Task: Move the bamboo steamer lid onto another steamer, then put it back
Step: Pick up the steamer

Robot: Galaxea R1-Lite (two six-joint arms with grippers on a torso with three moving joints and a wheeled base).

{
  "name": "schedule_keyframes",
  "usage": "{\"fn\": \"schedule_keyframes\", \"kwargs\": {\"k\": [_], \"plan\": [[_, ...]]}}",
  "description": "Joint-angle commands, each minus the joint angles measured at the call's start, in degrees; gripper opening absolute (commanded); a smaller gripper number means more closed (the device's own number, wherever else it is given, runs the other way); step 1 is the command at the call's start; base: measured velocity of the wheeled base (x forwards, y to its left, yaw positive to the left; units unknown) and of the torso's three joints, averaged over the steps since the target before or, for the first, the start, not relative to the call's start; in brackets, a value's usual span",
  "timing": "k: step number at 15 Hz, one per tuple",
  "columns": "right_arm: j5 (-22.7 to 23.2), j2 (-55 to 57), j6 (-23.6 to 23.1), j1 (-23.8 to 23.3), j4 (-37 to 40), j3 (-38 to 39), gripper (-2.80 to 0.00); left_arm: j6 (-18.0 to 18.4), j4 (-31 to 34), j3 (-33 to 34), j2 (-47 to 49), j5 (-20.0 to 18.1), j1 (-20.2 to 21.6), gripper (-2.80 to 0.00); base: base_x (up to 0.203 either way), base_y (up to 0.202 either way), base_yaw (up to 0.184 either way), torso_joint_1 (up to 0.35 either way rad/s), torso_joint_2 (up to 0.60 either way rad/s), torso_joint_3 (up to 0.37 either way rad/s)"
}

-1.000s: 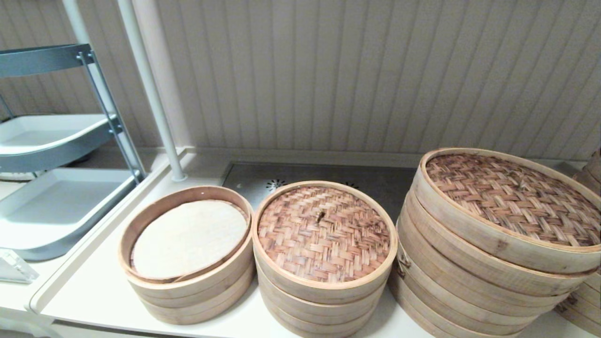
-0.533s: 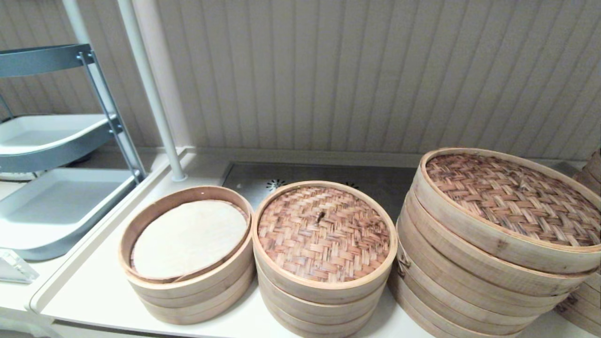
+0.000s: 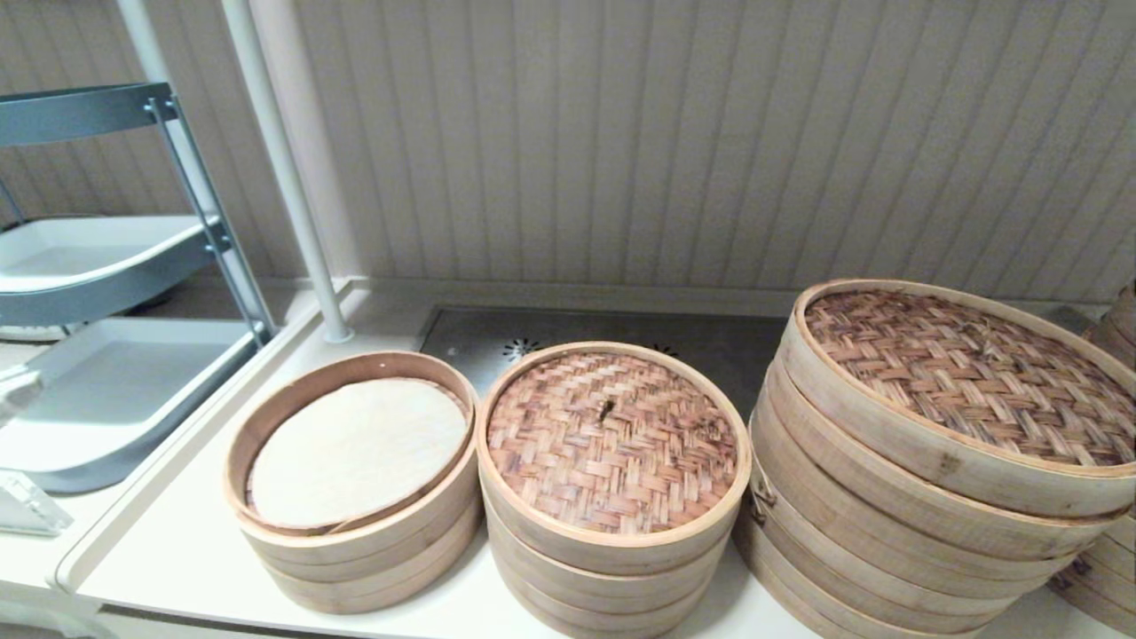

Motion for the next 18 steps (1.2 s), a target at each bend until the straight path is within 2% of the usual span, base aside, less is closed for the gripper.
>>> {"fn": "schedule_keyframes", "kwargs": {"k": [1,4,8,13,14,17,18], "plan": [[0.02,-0.03,-0.03,0.02,-0.04,1.41,-2.80,-0.41,0.11,-5.70,12.26,-1.40,-1.02,-2.80,0.000,0.000,0.000,0.000,0.00,0.000],[0.02,-0.03,-0.03,0.02,-0.04,1.41,-2.80,-1.46,0.67,-11.91,24.63,-1.64,-4.93,-2.80,0.000,0.000,0.000,0.000,0.00,0.000],[0.02,-0.03,-0.03,0.02,-0.04,1.41,-2.80,-2.96,0.60,-14.75,35.05,2.19,-11.79,-2.80,0.000,0.000,0.000,0.000,0.00,0.000],[0.02,-0.03,-0.03,0.02,-0.04,1.41,-2.80,-4.18,0.50,-13.30,38.58,1.96,-16.89,-2.80,0.000,0.000,0.000,0.000,0.00,0.000],[0.02,-0.03,-0.03,0.02,-0.04,1.41,-2.80,-5.25,0.49,-13.39,38.92,2.04,-19.59,-2.80,0.000,0.000,0.000,0.000,0.00,0.000],[0.02,-0.03,-0.03,0.02,-0.04,1.41,-2.80,-6.74,0.56,-16.33,39.39,2.44,-24.43,-2.80,0.000,0.000,0.000,0.000,0.00,0.000],[0.02,-0.03,-0.03,0.02,-0.04,1.41,-2.80,-6.77,0.61,-16.54,39.50,2.48,-24.63,-2.80,0.000,0.000,0.000,0.000,0.00,0.000]]}}
